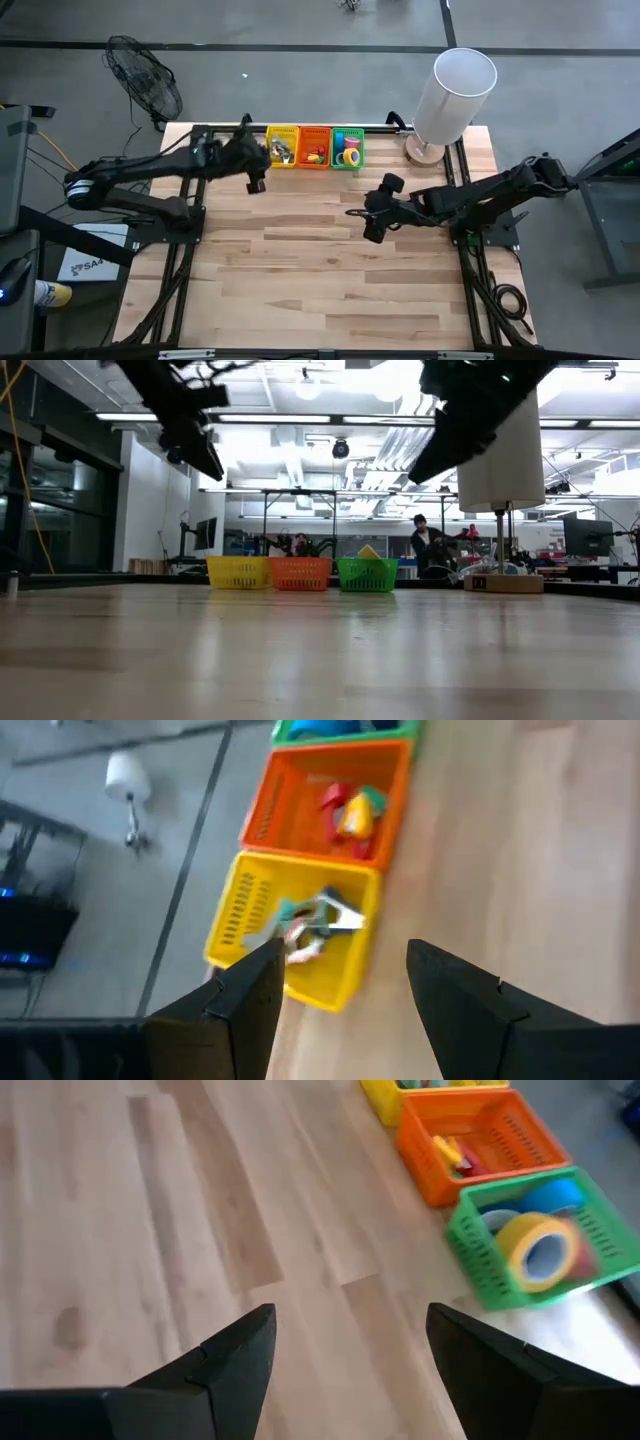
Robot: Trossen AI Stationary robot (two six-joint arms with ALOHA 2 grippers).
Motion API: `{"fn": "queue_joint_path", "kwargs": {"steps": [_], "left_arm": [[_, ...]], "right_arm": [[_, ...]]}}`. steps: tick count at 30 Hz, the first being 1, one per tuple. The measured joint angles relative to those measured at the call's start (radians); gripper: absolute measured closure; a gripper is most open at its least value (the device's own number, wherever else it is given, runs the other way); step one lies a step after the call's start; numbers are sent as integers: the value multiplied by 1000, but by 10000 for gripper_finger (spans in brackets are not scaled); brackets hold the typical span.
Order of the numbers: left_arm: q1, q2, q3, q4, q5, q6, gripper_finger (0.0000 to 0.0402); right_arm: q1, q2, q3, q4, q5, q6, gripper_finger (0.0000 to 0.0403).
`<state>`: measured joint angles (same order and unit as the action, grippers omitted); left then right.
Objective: Pick and place Stapler, Stapler remover, tape
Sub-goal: Return to Home Position
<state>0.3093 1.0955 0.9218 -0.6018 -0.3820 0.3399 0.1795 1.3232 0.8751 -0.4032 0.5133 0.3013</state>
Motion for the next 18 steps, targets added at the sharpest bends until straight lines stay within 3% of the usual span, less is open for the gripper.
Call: {"fn": "queue_joint_path", "kwargs": {"steps": [5, 11, 18], "left_arm": [[-162, -152, -171, 110, -18, -45, 195], [-337, -340, -434, 383, 9, -57, 195], [-464, -463, -579, 585, 24, -18, 195]], "right_arm": [[-1, -151, -241, 271, -70, 28, 151], [-7, -371, -490, 576, -122, 39, 151], [-57, -551, -625, 685, -161, 39, 151]]}}
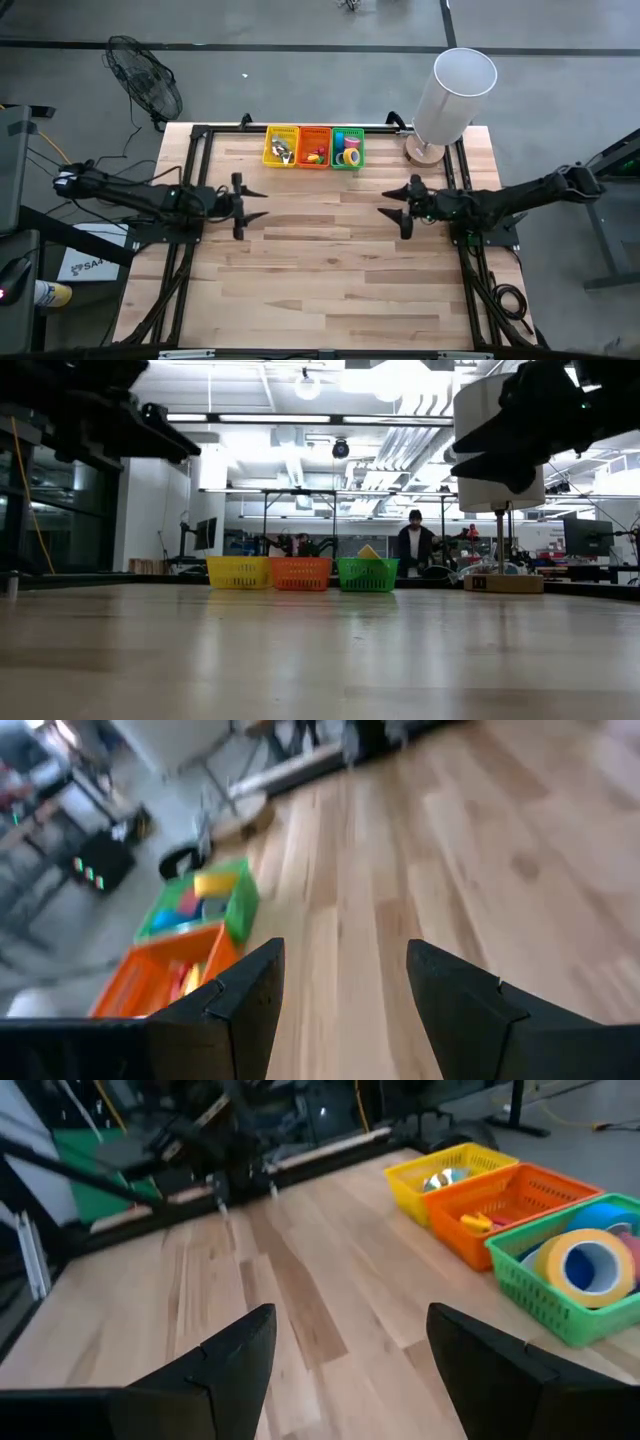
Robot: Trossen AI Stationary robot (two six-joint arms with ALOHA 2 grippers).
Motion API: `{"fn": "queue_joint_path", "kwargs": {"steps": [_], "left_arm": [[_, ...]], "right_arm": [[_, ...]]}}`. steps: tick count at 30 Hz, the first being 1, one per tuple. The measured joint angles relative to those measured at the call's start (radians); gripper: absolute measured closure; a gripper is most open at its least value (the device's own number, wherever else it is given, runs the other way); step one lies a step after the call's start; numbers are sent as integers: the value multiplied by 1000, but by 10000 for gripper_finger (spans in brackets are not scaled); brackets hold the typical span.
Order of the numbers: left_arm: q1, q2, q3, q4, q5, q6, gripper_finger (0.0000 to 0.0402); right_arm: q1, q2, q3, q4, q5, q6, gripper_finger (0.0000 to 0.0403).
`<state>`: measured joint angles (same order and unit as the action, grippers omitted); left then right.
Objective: Pick and place Stapler, Stapler remover, tape
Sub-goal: Return to Home Position
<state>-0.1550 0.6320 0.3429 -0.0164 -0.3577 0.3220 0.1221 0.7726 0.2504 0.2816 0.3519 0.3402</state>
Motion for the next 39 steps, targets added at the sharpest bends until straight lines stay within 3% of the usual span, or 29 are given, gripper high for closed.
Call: {"fn": "queue_joint_path", "kwargs": {"steps": [8, 22, 32, 39], "left_arm": [[-69, -43, -124, 224, -87, 91, 195], [-69, -183, -246, 253, -80, 92, 195], [-68, -408, -293, 128, -102, 130, 195], [-68, -577, -291, 2, -122, 151, 195]], "right_arm": [[-82, -22, -107, 194, -89, -21, 151], [-197, -22, -210, 306, -194, -7, 151], [-284, -104, -241, 252, -248, -22, 151], [-338, -236, -241, 123, -280, -26, 151]]}}
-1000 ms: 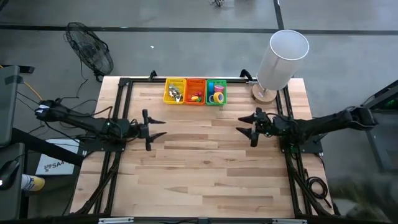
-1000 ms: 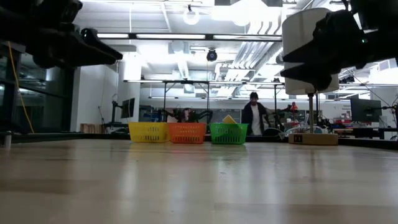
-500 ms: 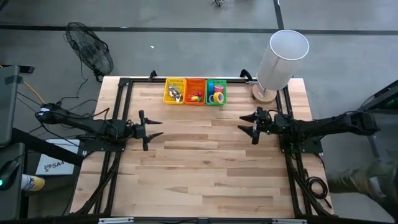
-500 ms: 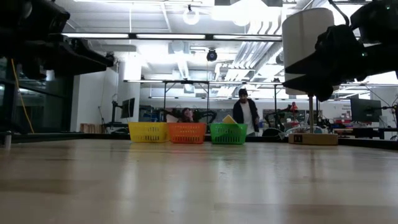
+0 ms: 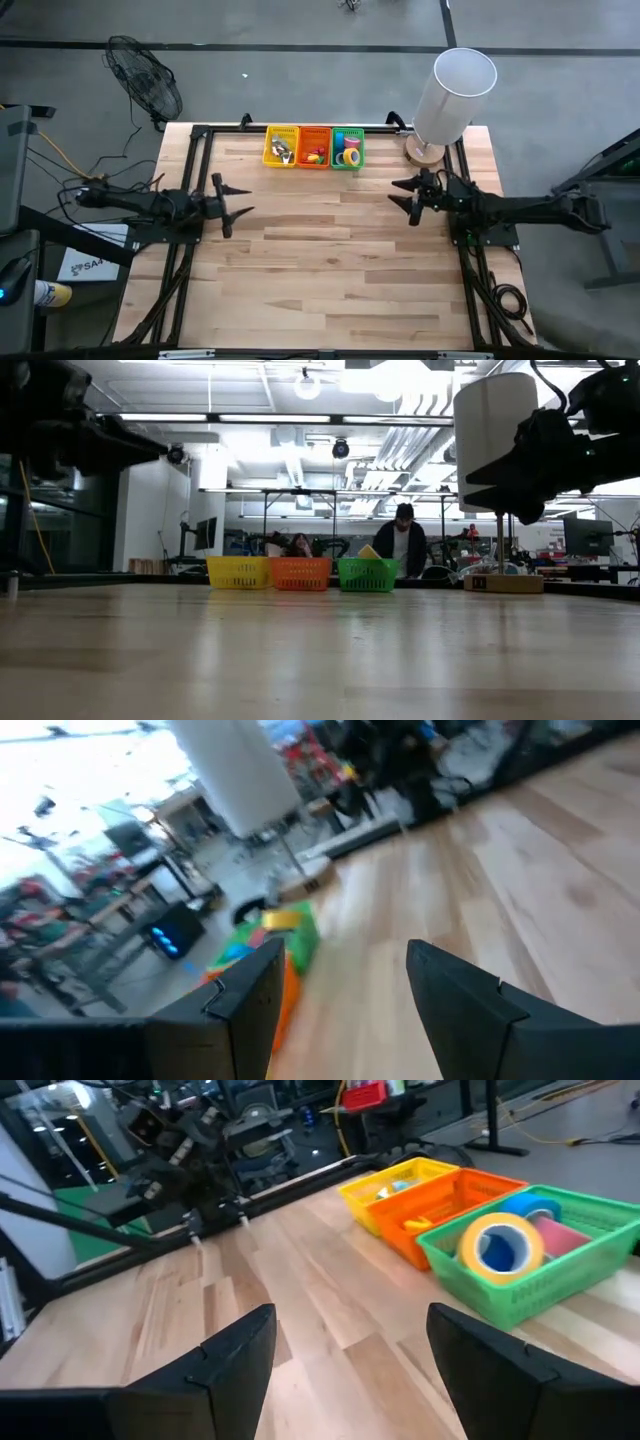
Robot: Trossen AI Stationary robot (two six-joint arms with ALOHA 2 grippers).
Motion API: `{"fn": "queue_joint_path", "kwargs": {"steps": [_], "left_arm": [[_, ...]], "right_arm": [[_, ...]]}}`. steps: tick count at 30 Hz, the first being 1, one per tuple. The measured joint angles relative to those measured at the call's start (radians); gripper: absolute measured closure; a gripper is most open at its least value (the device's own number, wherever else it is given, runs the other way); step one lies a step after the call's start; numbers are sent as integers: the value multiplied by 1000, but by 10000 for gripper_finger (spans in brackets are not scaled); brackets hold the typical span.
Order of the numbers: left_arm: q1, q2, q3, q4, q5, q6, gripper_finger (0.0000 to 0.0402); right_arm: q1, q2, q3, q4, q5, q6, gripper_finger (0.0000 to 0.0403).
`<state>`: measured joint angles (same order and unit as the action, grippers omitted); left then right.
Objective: Pick and place Stapler, Stapler remover, tape
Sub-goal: Return to Home Position
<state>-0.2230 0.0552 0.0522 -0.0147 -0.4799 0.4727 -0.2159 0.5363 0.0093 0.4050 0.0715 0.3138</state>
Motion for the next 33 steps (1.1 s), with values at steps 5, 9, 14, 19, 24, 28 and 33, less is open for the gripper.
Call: {"fn": "queue_joint_path", "kwargs": {"steps": [5, 9, 14, 19, 24, 28, 33], "left_arm": [[0, -47, 16, -54, -17, 28, 195], [0, -50, 25, -107, -9, 0, 195], [0, -49, 30, -133, 8, -5, 195], [0, -49, 29, -136, -1, -6, 195], [0, -49, 28, -136, -1, 3, 195], [0, -49, 28, -136, -1, 3, 195], [0, -49, 27, -136, -1, 4, 195]], "right_arm": [[-34, -125, 0, -100, -1, -4, 151], [-42, -216, 0, -215, -10, -4, 151], [-41, -300, 0, -350, -11, -6, 151], [-40, -323, 0, -374, -31, -60, 151], [-41, -321, 0, -375, -24, -52, 151], [-41, -321, 0, -375, -22, -53, 151], [-41, -321, 0, -376, -21, -53, 151]]}}
